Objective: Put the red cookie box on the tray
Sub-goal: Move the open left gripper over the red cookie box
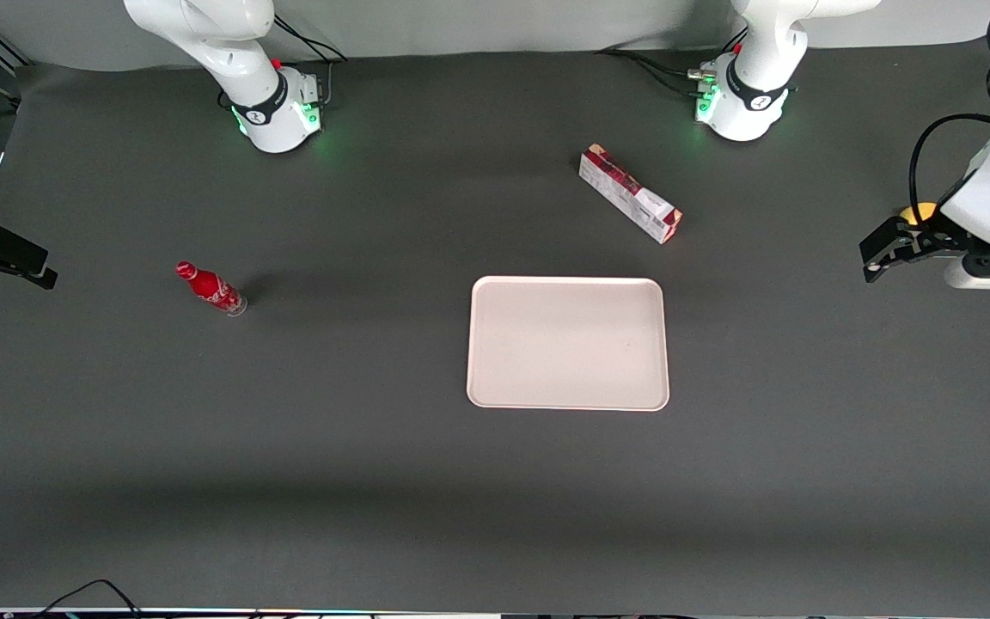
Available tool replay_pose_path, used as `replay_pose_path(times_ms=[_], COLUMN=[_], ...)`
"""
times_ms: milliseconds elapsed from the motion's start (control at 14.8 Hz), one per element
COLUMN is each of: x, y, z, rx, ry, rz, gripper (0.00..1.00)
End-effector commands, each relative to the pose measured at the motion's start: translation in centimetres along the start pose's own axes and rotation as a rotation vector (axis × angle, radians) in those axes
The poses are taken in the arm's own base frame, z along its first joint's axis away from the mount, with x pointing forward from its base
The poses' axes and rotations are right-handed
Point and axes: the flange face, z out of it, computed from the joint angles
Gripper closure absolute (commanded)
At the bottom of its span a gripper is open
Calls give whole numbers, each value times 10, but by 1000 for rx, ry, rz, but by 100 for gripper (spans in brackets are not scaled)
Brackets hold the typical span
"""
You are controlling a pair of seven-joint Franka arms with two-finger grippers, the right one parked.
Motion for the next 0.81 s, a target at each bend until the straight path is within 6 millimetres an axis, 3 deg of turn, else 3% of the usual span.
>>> replay_pose_path(times_ms=[0, 269, 741], x=[-4, -13, -53], y=[20, 50, 140], z=[-6, -4, 22], rx=[-23, -25, -53], ry=[-31, -81, -184], rz=[-3, -113, -397], gripper=[0, 0, 0])
